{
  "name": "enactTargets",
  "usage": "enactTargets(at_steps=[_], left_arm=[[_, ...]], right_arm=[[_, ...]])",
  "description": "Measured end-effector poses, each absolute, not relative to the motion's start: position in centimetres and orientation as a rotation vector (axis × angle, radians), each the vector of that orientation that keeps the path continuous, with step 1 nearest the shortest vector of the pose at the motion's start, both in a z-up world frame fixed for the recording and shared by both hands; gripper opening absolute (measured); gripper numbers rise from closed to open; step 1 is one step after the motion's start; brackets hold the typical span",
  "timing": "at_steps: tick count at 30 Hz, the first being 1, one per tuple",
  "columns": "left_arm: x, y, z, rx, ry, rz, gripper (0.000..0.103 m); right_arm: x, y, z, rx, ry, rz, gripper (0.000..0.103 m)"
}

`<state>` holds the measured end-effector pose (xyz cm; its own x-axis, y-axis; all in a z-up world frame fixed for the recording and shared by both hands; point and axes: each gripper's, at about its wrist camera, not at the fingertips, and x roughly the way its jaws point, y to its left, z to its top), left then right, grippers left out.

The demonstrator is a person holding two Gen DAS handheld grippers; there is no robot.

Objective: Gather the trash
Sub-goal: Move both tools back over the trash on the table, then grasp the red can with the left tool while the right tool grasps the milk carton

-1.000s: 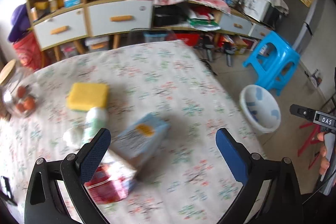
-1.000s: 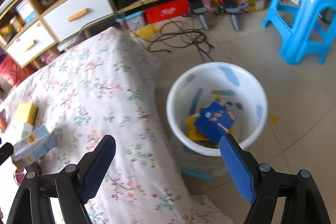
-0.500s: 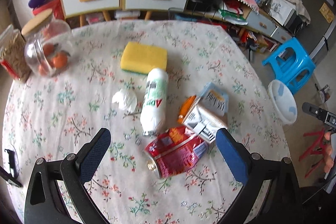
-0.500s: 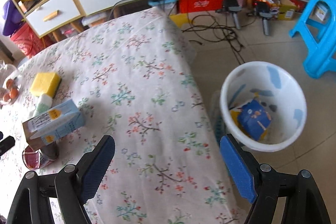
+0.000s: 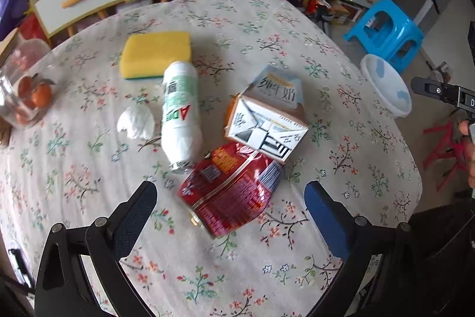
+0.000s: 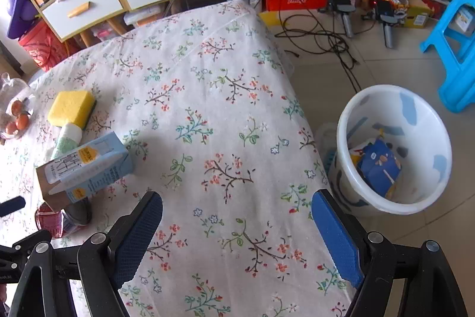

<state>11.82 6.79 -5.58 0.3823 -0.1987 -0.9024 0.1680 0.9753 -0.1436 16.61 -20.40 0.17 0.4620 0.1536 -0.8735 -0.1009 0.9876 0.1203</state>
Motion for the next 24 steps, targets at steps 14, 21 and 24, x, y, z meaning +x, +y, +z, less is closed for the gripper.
enactTargets(at_steps=[14,21,24], left_arm=[[14.4,4.9,-10.3,0.017,1.287,-0.292,0.080],[13.7,5.7,-9.9,-0.069,1.289,-0.270,0.077],[12.7,6.8,-9.5,-0.108,1.293,-0.267,0.074]], right_arm=[[16.5,-21.7,-1.0,0.051,1.112,0.110,0.086],[16.6,-20.6,-1.1,0.066,1.125,0.131,0.086],[16.8,-19.9,-1.1,0.064,1.127,0.141,0.086]])
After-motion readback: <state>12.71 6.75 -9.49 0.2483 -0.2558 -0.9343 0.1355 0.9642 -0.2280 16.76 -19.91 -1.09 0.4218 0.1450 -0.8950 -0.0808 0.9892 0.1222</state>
